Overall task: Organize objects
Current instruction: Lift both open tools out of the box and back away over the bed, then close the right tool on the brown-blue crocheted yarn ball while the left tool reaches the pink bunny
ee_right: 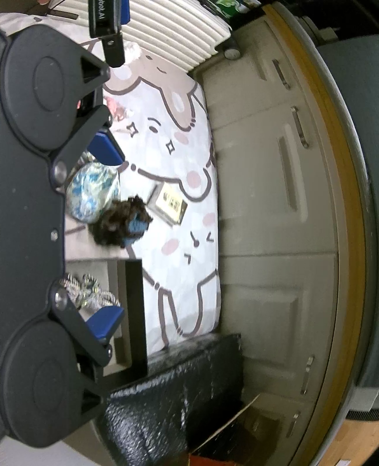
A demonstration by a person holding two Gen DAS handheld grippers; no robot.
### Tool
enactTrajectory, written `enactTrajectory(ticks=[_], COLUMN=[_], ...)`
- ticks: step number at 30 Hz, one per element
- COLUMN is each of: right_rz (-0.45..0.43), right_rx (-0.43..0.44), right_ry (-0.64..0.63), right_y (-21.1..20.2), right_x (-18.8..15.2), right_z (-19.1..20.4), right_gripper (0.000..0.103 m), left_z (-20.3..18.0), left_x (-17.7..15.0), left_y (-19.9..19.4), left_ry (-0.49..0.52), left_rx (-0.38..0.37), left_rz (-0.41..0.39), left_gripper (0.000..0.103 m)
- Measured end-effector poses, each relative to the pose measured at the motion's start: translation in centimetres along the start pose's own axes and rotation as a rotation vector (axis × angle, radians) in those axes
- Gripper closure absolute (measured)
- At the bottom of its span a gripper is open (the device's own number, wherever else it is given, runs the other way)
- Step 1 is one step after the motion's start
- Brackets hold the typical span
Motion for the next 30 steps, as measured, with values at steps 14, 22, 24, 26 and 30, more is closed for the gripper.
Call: enactTrajectory(ticks=[14, 22, 24, 26, 30], right_rz=[-0.021, -0.026, -0.011, 0.001, 0.008], right_rx=[0.13, 0.11, 0.117, 0.111, 0.058], right_ry=[-0.014, -0.048, -0.035, -0.025, -0.047], right_y=[1.3, 3.1, 3.7, 4.3, 5.6], right_x=[0.9, 1.1, 1.0, 1.0, 0.9], right_z=[4.4, 5.8, 5.8, 5.6, 5.2], right_gripper=[0.0, 0.0, 0.0, 0.0, 0.0], left_z=[2.0, 2.9, 3.3, 3.7, 3.8], left_x=[0.0, -0.3, -0.3, -0.3, -0.4], left_y=[-0.5, 0.4, 0.7, 1.1, 2.0], left_ry=[0.043, 0.0, -0.015, -0.022, -0.016], left_rx=[-0.041, -0.062, -0.067, -0.071, -0.086], left_rz=[-0.065, -0.032, -0.026, -0.016, 0.013], left_gripper=[0.0, 0.0, 0.0, 0.0, 0.004])
Point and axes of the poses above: each gripper's, at about its wrist camera, not at the fingertips, and y roughly the way its jaws point, z to its left, x to its top, the point moved 8 cm from there along y, roughly the way its jaws point, and after that the axes turned 7 degrees about y, right-handed, at the moved point
